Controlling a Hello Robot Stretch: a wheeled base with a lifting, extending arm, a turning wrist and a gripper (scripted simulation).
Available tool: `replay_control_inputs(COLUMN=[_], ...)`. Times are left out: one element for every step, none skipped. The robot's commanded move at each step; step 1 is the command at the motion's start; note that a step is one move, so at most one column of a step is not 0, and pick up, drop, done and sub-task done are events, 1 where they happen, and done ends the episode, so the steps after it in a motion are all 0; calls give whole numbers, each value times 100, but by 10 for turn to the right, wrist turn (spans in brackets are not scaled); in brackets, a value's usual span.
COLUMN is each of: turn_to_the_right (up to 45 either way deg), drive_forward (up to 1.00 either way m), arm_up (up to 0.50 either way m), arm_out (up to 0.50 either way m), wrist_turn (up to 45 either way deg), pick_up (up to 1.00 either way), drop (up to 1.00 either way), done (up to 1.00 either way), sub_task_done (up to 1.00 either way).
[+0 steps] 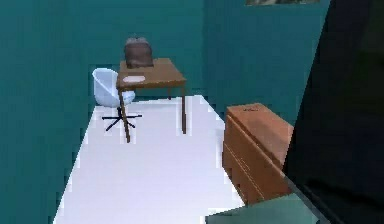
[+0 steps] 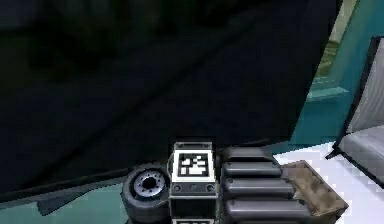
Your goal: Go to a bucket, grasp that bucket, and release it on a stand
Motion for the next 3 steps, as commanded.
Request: replay_control_inputs(turn_to_the_right=[-300, 0, 0], drive_forward=[0, 0, 0], arm_up=[0, 0, 0], arm_out=[0, 26, 0], wrist_turn=[0, 0, 450], pick_up=[0, 0, 0], drop=[0, 0, 0], done=[0, 0, 0], sub_task_done=[0, 0, 0])
